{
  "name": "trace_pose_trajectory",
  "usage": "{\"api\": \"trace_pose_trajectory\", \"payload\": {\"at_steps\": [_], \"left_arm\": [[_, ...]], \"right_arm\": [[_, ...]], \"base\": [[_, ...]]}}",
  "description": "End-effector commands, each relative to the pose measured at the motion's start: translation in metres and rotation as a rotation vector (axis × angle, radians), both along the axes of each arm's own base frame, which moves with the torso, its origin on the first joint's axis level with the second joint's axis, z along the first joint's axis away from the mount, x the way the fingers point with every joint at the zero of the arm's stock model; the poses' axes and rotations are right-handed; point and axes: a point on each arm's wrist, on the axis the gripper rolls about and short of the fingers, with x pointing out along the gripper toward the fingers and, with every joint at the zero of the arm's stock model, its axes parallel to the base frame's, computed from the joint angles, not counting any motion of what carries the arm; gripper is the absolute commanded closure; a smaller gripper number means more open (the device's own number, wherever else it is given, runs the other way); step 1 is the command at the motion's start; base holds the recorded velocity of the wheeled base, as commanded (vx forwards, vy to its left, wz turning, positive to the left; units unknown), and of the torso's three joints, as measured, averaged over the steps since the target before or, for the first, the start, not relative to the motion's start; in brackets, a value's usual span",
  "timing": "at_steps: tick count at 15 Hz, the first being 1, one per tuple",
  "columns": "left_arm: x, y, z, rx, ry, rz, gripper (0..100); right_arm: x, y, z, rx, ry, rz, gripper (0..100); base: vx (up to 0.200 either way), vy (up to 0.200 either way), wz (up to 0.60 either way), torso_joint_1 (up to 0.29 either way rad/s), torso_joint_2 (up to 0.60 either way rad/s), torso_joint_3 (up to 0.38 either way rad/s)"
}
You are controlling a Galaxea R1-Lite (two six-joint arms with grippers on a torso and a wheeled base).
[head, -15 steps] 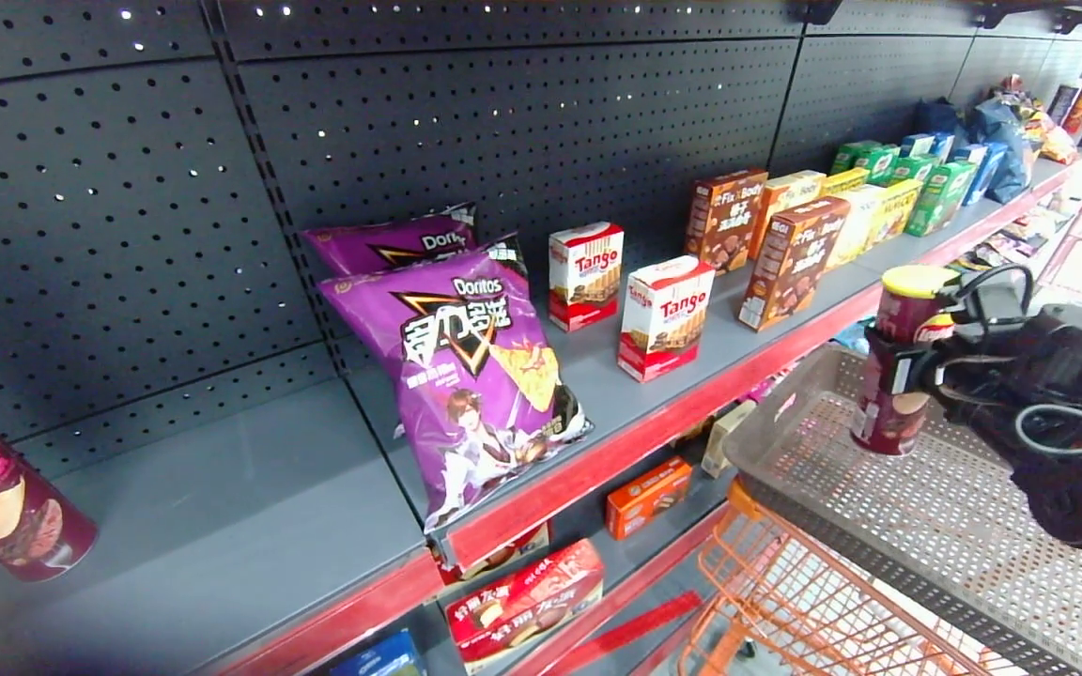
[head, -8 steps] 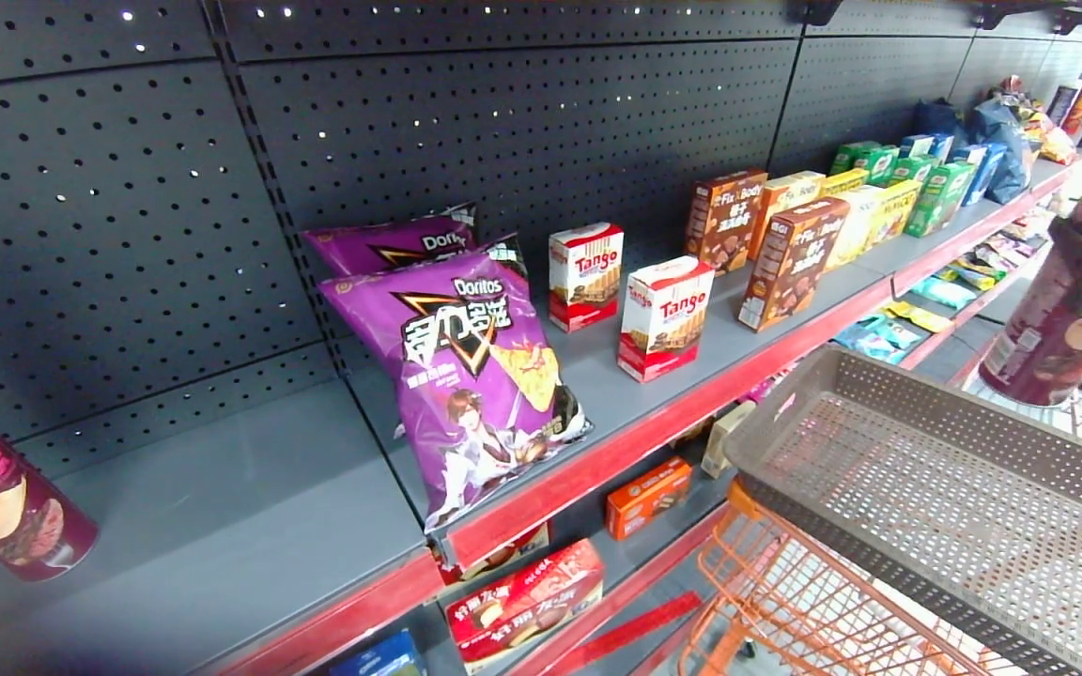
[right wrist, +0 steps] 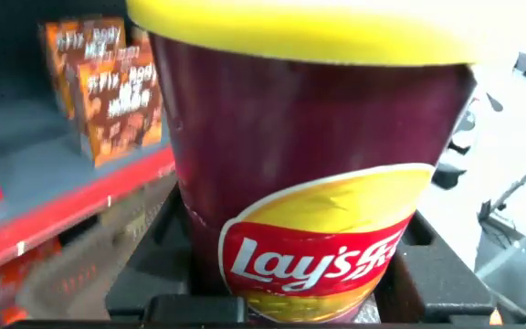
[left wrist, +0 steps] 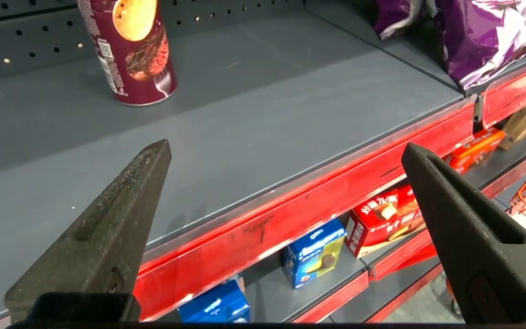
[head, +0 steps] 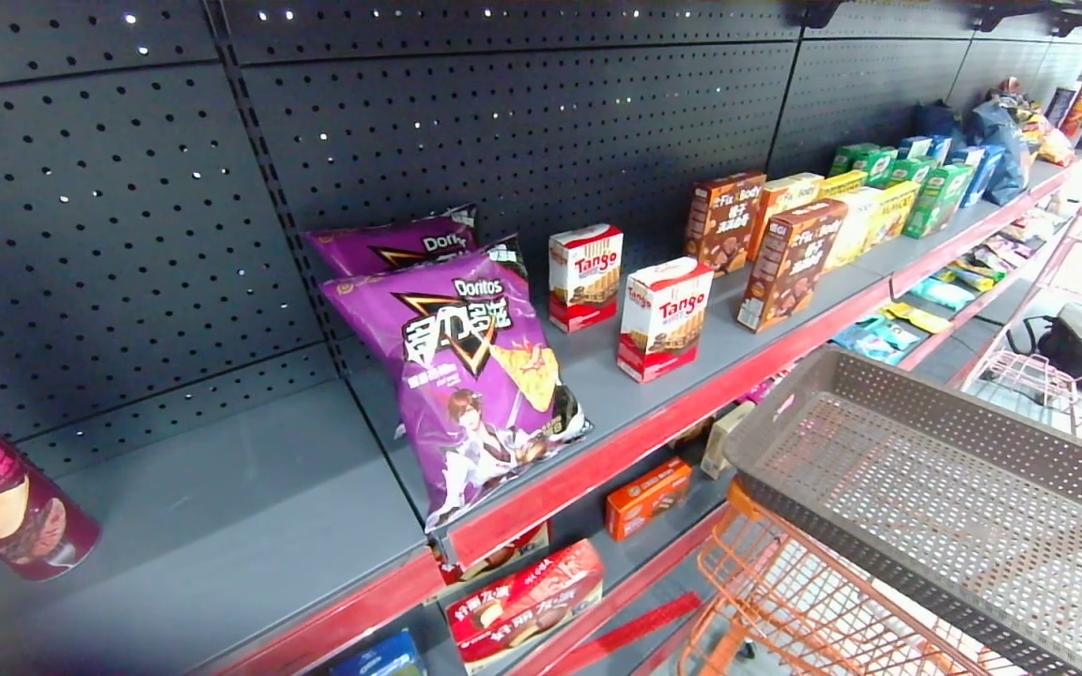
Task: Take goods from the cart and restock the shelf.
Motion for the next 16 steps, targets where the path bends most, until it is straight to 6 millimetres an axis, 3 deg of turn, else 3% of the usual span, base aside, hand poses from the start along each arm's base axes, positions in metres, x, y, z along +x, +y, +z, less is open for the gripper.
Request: {"api": "trace_pose_trajectory", "payload": {"at_steps": [1,6,10,14,16], "left_arm": [[0.0,0.0,0.0,0.0,0.001,0.0,0],[0.0,0.0,0.0,0.004,0.002,-0.004,0],[0.0,0.0,0.0,-0.002,0.001,0.003,0],[0.0,0.0,0.0,0.0,0.001,0.003,0],[0.0,0.0,0.0,0.003,0.001,0.0,0]], "right_arm": [[-0.011,-0.001,0.002,-0.005,-0.025,-0.004,100],[-0.013,-0.009,-0.029,-0.02,0.08,-0.085,100],[-0.026,-0.009,-0.05,-0.023,0.111,-0.088,100],[-0.033,-0.007,-0.049,-0.032,0.09,-0.08,100],[-0.038,-0.005,-0.05,-0.061,0.082,-0.043,100]], "base": [[0.0,0.0,0.0,0.0,0.0,0.0],[0.0,0.0,0.0,0.0,0.0,0.0],[-0.2,0.0,0.0,0.01,0.0,0.001],[-0.2,0.0,0.0,-0.006,0.0,0.005],[0.0,0.0,0.0,0.0,0.0,0.0]]}}
